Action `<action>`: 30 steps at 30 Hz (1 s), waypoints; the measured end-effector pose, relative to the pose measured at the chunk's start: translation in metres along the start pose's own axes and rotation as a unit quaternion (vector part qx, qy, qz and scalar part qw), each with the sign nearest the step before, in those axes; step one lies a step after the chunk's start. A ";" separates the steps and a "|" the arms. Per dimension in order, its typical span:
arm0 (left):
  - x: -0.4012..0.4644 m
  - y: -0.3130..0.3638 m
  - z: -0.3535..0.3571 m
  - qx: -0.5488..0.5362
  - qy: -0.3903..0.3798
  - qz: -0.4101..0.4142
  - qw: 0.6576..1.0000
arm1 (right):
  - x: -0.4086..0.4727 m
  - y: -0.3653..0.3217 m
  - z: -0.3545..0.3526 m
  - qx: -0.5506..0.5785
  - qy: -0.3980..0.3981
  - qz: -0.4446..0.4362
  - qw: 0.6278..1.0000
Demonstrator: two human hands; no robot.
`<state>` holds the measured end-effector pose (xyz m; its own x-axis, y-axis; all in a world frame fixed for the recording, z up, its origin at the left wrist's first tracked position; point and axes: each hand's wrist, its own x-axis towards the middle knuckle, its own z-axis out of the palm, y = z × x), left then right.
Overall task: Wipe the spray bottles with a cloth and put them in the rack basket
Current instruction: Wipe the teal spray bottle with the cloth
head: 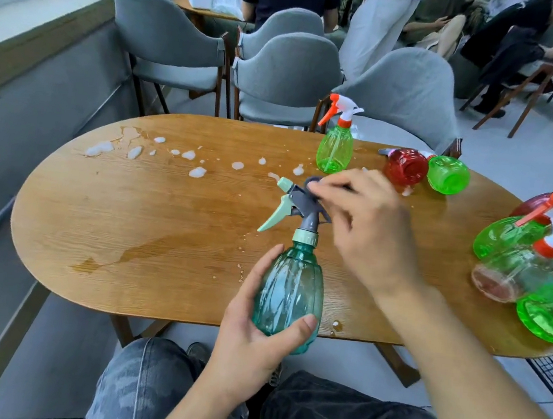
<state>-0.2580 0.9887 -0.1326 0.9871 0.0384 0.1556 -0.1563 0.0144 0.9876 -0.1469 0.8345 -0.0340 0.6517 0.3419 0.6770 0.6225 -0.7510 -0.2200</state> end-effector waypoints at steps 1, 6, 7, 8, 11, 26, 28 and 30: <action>-0.001 0.000 0.000 -0.002 -0.004 0.001 1.000 | 0.006 0.005 -0.004 0.028 0.010 0.038 0.999; 0.000 0.003 0.001 -0.001 -0.005 -0.002 1.000 | 0.027 0.011 -0.011 0.158 -0.117 0.064 0.978; 0.000 0.003 0.001 -0.001 0.003 -0.001 1.000 | 0.026 0.012 -0.012 0.169 -0.149 0.062 0.972; -0.001 0.003 0.000 -0.005 0.012 0.000 1.000 | 0.025 0.013 -0.014 0.173 -0.176 0.065 0.967; -0.002 -0.001 -0.004 -0.033 0.029 -0.015 0.999 | 0.020 0.023 -0.019 0.137 -0.265 0.095 0.950; -0.005 0.004 -0.013 -0.031 0.012 -0.006 0.999 | 0.022 0.016 -0.029 0.104 -0.294 0.150 0.938; -0.004 0.007 -0.010 -0.033 -0.009 -0.005 0.999 | 0.021 0.012 -0.026 0.124 -0.209 0.138 0.960; -0.004 0.010 -0.005 -0.025 -0.020 0.001 0.999 | 0.022 0.006 -0.021 0.149 -0.147 0.112 0.971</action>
<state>-0.2640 0.9935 -0.1233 0.9872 -0.0021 0.1597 -0.1592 0.0640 0.9852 -0.1378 0.8257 -0.0058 0.8536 0.3680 0.3688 0.5201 -0.6437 -0.5614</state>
